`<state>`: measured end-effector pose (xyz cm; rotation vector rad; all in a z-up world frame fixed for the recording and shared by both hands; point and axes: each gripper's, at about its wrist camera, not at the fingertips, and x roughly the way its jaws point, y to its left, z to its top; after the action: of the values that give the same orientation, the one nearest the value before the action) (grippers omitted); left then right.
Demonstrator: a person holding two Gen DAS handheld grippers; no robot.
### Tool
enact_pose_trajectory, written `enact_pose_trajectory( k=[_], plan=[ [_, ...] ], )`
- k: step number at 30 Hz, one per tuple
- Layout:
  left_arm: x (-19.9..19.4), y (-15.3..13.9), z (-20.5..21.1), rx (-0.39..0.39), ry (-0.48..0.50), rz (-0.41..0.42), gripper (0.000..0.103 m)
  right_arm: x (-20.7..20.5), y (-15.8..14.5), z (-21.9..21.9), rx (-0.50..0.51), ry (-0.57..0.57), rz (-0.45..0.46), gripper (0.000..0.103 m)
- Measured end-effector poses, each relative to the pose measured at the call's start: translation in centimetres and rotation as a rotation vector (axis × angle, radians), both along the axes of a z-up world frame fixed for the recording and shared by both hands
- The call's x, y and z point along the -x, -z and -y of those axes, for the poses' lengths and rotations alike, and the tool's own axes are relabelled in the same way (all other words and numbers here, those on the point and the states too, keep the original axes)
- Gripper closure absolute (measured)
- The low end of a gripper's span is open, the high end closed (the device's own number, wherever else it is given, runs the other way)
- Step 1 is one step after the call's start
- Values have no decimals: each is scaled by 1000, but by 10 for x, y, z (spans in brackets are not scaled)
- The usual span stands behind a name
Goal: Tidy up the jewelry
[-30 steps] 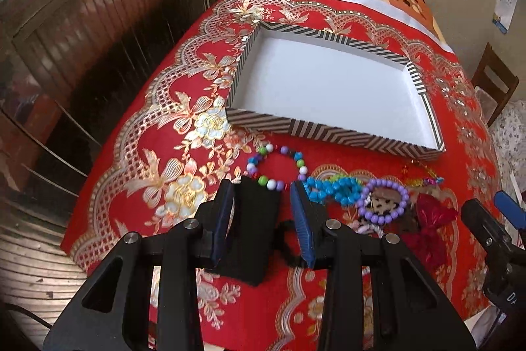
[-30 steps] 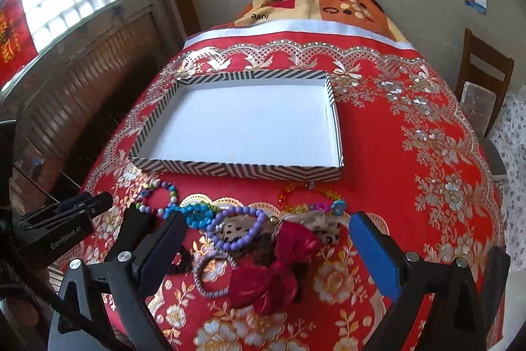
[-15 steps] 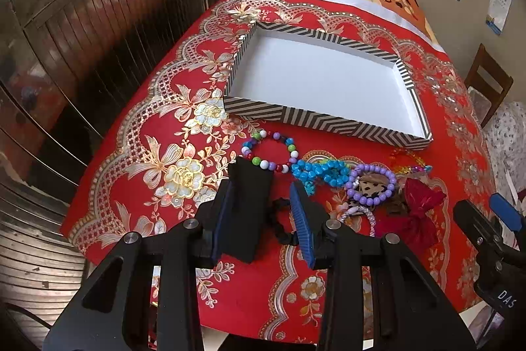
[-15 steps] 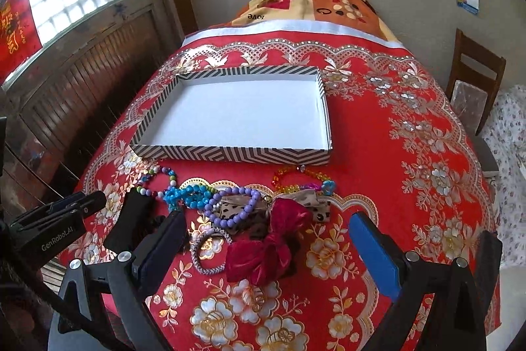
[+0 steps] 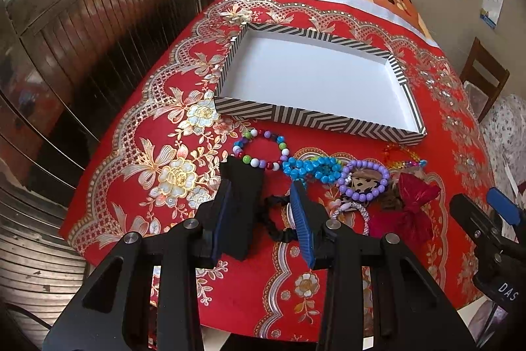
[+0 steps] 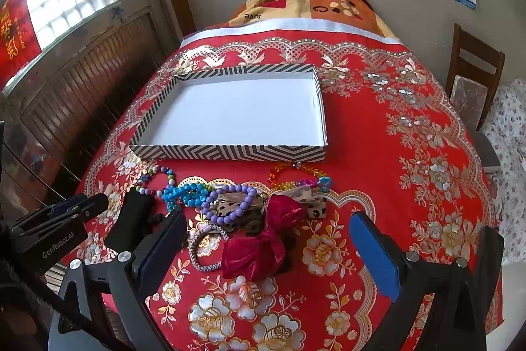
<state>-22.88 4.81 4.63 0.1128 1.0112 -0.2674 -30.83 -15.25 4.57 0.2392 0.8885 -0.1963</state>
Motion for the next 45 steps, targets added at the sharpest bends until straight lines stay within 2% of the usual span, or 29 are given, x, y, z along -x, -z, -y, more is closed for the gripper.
enact_pose_trajectory(
  k=[21,45],
  plan=[
    [-1,4,3,-14,9,-5,68,-5,5,3,-36,6,-8,5],
    [-4,1,6,-15,8,-1,68,-9,1,-6,-24,-59,1,5]
  ],
)
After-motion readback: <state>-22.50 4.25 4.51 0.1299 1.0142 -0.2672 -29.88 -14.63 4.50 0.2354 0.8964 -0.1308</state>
